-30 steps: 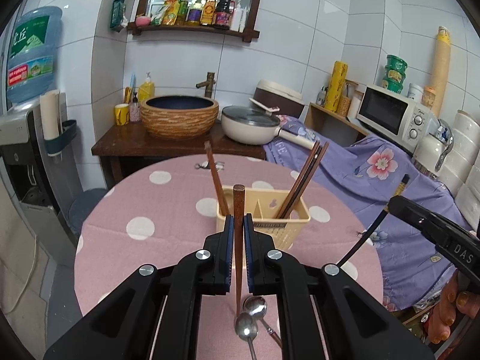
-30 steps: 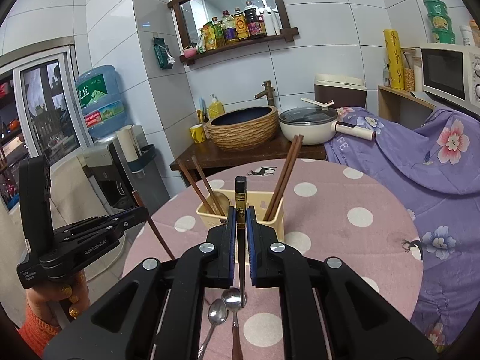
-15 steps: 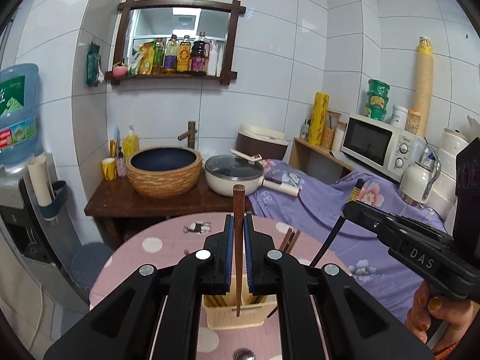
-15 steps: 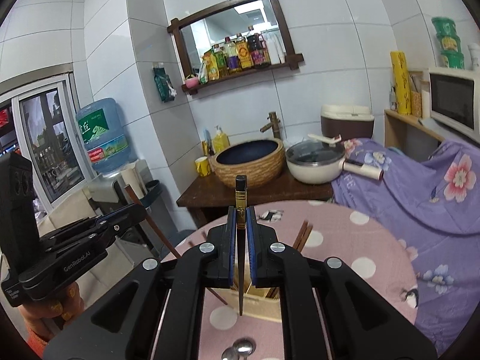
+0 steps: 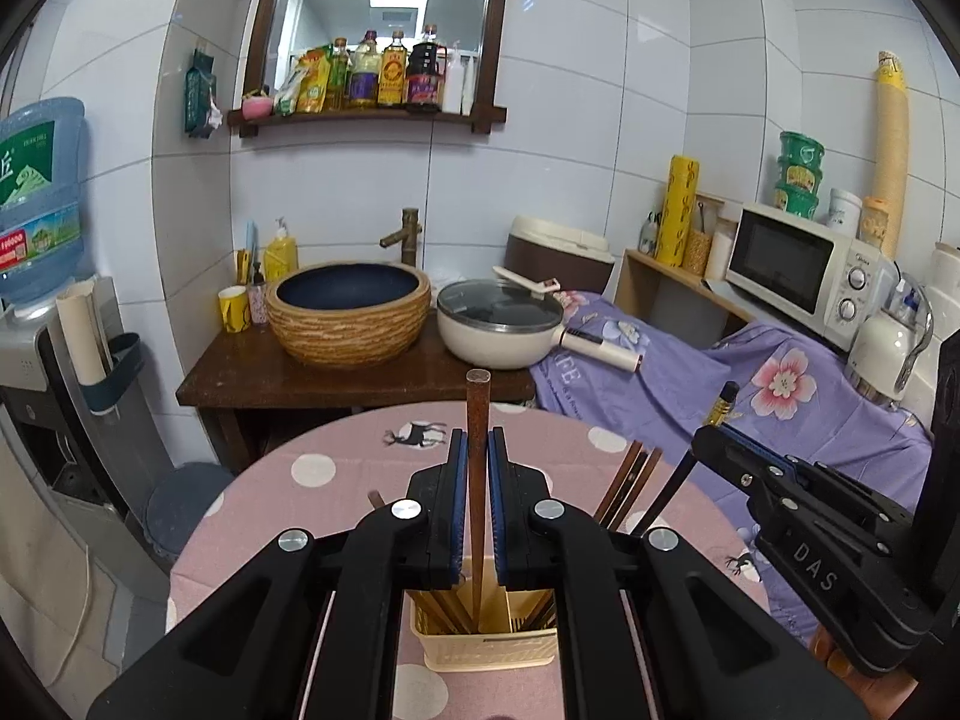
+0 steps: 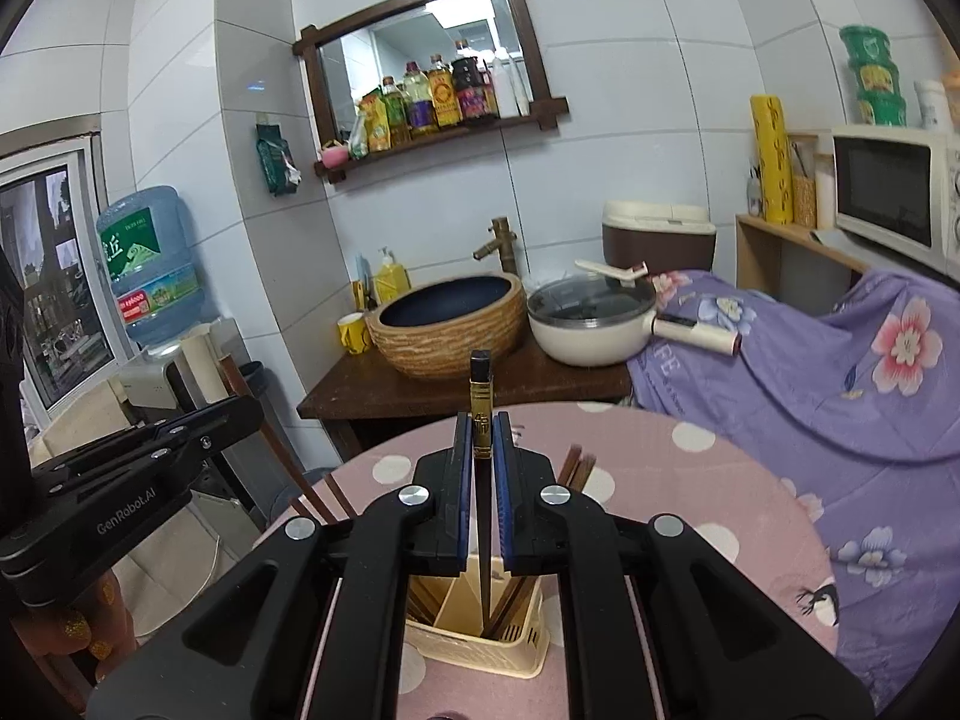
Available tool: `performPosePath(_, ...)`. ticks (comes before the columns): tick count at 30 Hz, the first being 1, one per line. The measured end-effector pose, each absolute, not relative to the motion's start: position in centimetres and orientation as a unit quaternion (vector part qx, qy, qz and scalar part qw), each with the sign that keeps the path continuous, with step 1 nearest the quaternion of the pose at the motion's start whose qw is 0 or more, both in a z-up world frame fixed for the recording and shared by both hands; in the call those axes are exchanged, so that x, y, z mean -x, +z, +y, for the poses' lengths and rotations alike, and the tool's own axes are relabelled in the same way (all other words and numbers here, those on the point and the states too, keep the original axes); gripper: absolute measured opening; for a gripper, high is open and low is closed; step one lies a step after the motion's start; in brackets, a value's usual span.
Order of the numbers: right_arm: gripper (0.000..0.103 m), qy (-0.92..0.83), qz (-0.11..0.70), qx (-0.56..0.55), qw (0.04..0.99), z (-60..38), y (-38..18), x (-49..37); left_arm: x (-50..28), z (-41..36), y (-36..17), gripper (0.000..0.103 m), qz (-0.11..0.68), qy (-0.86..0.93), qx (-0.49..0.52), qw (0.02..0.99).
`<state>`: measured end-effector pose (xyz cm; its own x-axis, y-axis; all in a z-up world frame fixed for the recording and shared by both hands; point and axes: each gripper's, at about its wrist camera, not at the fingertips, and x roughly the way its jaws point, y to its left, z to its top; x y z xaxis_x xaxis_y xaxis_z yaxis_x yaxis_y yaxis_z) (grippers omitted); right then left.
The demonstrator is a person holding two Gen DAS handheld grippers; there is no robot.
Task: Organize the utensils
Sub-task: 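Lift both chopsticks and lower them into the cream holder with both tools, then open both tools to release the chopsticks in the holder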
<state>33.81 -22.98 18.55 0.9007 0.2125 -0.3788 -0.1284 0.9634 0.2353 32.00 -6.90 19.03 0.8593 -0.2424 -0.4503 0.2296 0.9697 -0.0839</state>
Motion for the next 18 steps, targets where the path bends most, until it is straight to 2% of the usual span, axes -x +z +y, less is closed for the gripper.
performPosePath(18,0.008,0.072,0.253,-0.116,0.958,-23.1,11.7,-35.3,-33.9,-5.8,10.8,0.007,0.307,-0.102,0.025,0.946)
